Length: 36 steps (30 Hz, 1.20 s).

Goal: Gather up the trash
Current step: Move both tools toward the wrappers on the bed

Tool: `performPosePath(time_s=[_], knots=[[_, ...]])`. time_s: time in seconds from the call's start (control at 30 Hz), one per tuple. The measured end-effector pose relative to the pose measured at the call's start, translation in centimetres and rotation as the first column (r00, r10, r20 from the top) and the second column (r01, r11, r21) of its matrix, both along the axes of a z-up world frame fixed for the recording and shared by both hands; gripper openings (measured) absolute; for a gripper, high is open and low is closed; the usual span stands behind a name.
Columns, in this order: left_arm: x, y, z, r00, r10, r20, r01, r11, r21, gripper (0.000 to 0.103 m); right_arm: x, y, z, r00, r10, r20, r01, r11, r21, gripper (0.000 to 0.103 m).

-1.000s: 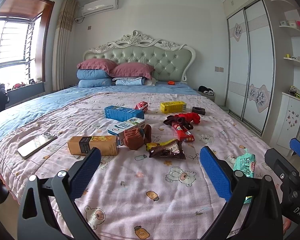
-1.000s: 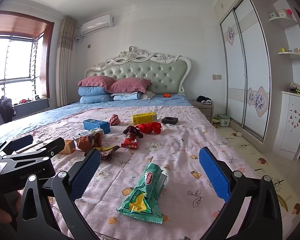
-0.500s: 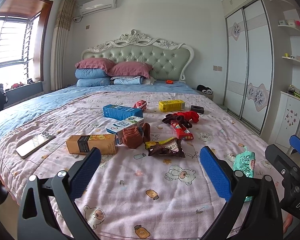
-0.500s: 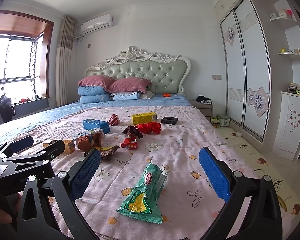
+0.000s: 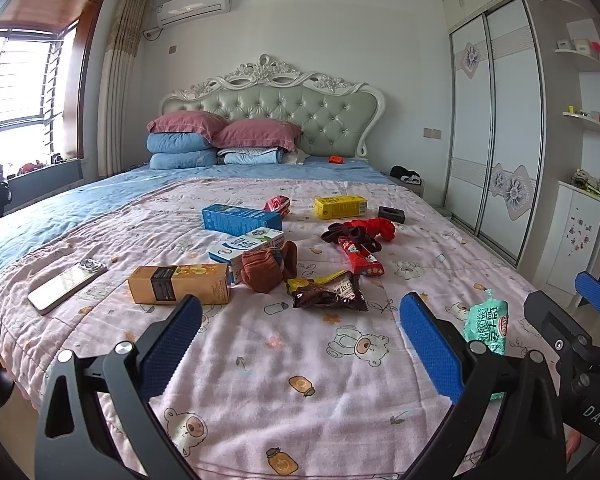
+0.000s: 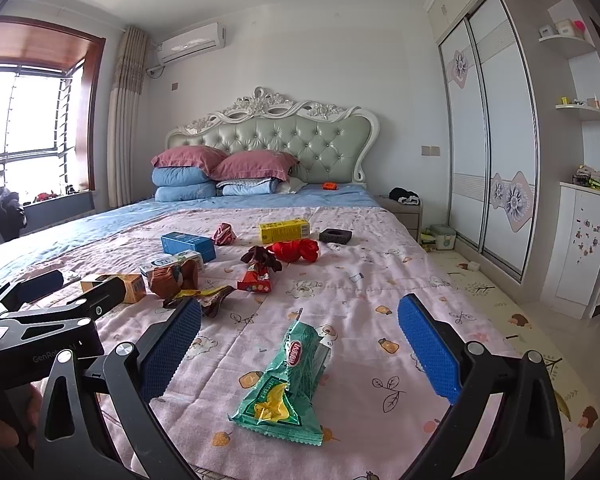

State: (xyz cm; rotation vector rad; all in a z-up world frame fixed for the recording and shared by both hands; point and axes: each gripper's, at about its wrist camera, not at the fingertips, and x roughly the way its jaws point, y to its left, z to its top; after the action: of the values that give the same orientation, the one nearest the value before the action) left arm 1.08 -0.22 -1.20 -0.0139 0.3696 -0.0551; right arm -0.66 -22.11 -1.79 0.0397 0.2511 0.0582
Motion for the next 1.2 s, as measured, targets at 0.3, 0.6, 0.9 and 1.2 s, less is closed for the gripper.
performPosePath(time_s=[0.3,0.6,0.9,1.2], knots=[[0.0,0.0,0.0,1.0,-0.003,-0.002,0.003,1.0,-0.001,0.099,-0.1,0.3,0.0,1.0,0.007,-0.003,-0.007,1.0,-0.015,0.095],[0.1,-0.1,-0.1,1.0,-0.009,-0.006,0.009,1.0,-0.003,0.099,0.0,0.7,-0.1,1.0,0.014,-0.016,-0.015,1.0,-0.024,0.095],[0.6,0.2,-0.3,1.0,-0.013,-0.025,0.013,1.0,-0.01,0.099,0.8,0.6,-0.6,0.998,0.019,-0.062,-0.02,1.0,-0.011,0.095],[1.3,0.5,-0.7,0.999,-0.02,-0.047,0.019,1.0,-0.015,0.099,2.2,0.7,-1.4,0.993,0.026,-0.118,-0.027,1.0,-0.005,0.095]])
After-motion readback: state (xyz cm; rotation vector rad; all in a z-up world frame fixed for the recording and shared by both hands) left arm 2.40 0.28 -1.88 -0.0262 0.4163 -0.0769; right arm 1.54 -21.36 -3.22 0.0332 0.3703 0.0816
